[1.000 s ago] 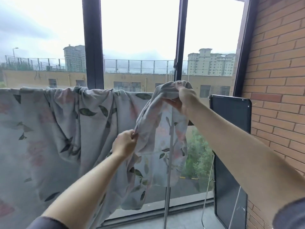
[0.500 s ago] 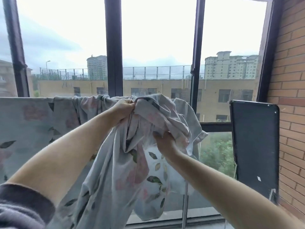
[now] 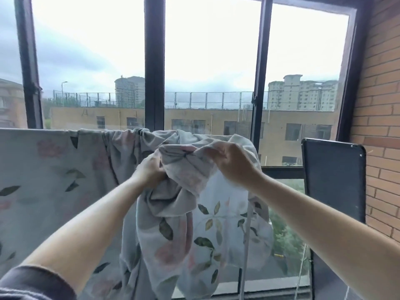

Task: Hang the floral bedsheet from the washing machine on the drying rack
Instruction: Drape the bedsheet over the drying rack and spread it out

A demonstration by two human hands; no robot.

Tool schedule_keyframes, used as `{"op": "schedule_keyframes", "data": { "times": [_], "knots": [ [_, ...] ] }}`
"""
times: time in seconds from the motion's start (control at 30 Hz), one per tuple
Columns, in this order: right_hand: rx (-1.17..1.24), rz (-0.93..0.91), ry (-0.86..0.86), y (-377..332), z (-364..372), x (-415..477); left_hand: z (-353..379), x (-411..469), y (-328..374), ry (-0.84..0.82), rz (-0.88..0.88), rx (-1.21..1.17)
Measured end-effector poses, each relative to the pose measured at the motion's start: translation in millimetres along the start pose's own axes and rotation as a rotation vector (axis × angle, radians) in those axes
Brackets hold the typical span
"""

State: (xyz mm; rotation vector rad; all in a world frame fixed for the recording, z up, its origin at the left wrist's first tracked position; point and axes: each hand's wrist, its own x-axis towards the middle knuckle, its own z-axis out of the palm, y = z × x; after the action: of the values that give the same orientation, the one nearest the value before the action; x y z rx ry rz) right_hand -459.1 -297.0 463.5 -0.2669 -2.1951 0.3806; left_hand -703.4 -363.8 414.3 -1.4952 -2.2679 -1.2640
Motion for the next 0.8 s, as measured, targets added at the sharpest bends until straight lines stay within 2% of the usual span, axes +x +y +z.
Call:
{"op": "schedule_keyframes", "data": {
  "times": [0.03,0.1,0.17,0.2,0.27,0.4,0.47,0.53,0.6,0.7,0.73,0.8],
  "knots": [
    [0.101,0.088,0.042,5,6,8,5,-8,-4,0.088,-0.036,-0.024],
    [0.156,0.176,0.141,15,18,27,12,-37,-8,0.335,-0.045,-0.017],
    [0.135,0.224,0.222,20,27,47,20,-75,-9,0.514,0.090,0.085],
    [0.141,0.256,0.252,23,30,57,26,-93,-6,0.535,0.163,0.142],
    [0.201,0.332,0.290,26,43,78,45,-118,-2,0.501,0.188,0.244],
    [0.339,0.427,0.300,23,59,106,79,-117,0,0.313,-0.066,0.309],
    [0.405,0.431,0.301,22,60,112,71,-95,-17,0.313,-0.164,0.247],
    [0.448,0.427,0.303,35,54,117,48,-71,-35,0.346,-0.174,0.219],
    [0.352,0.395,0.306,57,42,121,17,-46,-49,0.388,-0.151,0.308],
    [0.003,0.228,0.324,96,26,124,-41,0,-63,0.375,-0.220,0.513],
    [-0.091,0.150,0.298,104,24,123,-58,16,-64,0.400,-0.268,0.516],
    [-0.305,0.027,0.212,113,25,122,-80,47,-65,0.461,-0.353,0.340]
  ]
}}
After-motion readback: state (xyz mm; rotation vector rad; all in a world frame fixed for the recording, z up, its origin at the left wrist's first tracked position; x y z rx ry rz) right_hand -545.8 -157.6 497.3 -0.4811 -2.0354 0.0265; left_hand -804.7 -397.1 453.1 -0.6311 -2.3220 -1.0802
